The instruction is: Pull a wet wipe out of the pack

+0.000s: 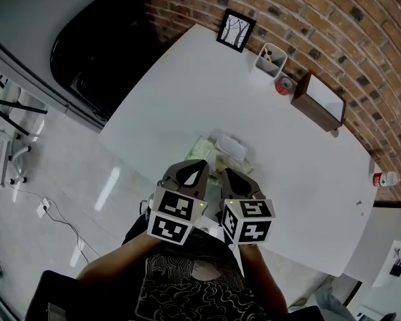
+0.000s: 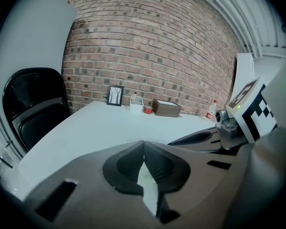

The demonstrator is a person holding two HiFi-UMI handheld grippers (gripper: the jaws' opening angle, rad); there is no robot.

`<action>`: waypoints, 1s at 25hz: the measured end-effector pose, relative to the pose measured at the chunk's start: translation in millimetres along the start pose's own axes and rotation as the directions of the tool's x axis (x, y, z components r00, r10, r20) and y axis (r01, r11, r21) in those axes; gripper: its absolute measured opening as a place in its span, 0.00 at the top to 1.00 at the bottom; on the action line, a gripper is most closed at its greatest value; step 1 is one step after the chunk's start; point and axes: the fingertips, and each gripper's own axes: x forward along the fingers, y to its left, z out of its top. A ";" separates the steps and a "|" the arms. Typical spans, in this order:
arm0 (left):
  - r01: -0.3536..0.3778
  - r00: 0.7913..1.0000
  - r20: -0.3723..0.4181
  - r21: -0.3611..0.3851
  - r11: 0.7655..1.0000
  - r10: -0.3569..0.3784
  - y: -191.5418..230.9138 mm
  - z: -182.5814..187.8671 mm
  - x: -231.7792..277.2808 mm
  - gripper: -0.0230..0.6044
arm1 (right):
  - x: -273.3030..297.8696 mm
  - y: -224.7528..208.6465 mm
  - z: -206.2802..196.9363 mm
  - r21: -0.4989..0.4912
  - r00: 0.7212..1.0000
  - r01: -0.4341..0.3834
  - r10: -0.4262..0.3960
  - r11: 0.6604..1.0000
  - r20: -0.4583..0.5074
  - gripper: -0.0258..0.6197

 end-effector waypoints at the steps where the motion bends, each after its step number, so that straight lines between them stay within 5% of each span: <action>1: -0.001 1.000 0.002 0.002 1.000 0.001 -0.8 0.6 -1.0 0.94 | -1.2 0.5 1.4 -0.001 1.000 -0.002 0.002 1.000 0.004 0.93; 25: -0.041 0.998 0.040 0.004 0.999 0.040 -22.2 0.4 -19.2 0.94 | -35.2 8.5 35.5 -0.047 0.991 -0.034 0.039 0.998 0.125 0.93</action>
